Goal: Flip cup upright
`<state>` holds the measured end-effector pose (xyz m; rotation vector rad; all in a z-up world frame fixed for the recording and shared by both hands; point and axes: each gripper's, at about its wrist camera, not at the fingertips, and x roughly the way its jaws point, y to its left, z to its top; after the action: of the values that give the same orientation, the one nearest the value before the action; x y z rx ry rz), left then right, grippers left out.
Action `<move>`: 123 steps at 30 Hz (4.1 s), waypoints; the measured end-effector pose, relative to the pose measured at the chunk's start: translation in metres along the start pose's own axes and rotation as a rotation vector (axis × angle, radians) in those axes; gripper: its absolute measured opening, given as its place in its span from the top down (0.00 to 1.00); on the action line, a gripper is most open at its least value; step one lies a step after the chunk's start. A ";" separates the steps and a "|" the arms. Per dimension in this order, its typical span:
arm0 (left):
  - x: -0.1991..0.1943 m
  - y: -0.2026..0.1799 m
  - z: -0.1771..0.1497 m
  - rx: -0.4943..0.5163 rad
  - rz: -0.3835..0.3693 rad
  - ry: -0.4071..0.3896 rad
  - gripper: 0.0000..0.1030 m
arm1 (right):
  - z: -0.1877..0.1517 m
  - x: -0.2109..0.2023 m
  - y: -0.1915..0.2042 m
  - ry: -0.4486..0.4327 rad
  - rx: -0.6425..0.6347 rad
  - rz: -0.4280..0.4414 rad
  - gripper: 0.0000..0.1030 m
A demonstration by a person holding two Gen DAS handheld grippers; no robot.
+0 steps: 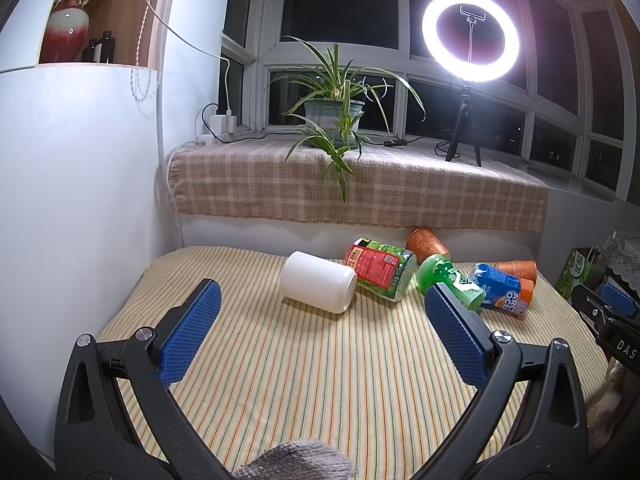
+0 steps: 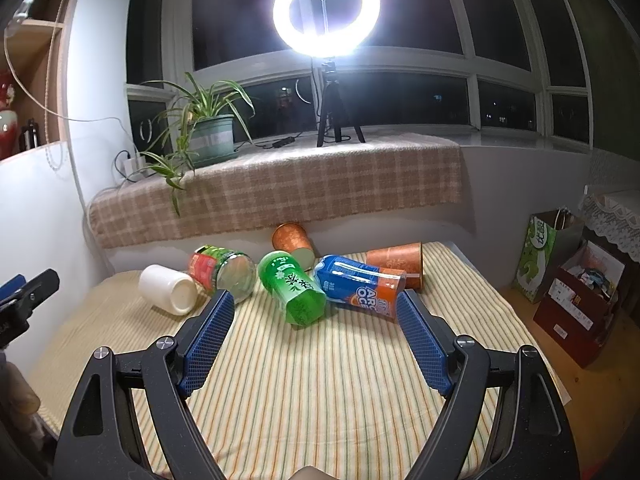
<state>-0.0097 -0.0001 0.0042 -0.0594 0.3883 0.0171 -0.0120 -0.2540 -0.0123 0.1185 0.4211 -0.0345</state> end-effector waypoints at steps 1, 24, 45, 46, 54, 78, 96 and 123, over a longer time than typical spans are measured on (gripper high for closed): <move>0.000 0.000 0.000 0.000 0.000 0.001 0.00 | 0.000 0.000 0.001 0.000 -0.001 0.001 0.19; 0.005 0.029 -0.014 0.006 0.060 0.062 0.00 | 0.018 0.064 0.065 0.150 -0.245 0.296 0.19; 0.004 0.102 -0.054 -0.123 0.169 0.218 0.00 | 0.013 0.193 0.211 0.444 -0.772 0.549 0.19; 0.003 0.105 -0.055 -0.128 0.176 0.219 0.00 | 0.011 0.200 0.217 0.460 -0.797 0.545 0.19; -0.002 0.130 -0.058 -0.166 0.222 0.222 0.00 | 0.003 0.247 0.250 0.533 -0.902 0.498 0.19; 0.001 0.140 -0.058 -0.180 0.234 0.222 0.00 | -0.017 0.252 0.274 0.494 -1.058 0.447 0.27; 0.015 0.102 -0.045 -0.114 0.125 0.207 0.00 | 0.019 0.152 0.139 0.562 -0.261 0.574 0.27; 0.029 0.009 -0.035 -0.013 -0.047 0.241 0.00 | -0.061 0.155 -0.014 0.726 0.500 0.410 0.26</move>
<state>0.0038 0.0070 -0.0393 -0.0837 0.6274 -0.0342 0.1035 -0.2624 -0.1322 0.7212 1.1016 0.3186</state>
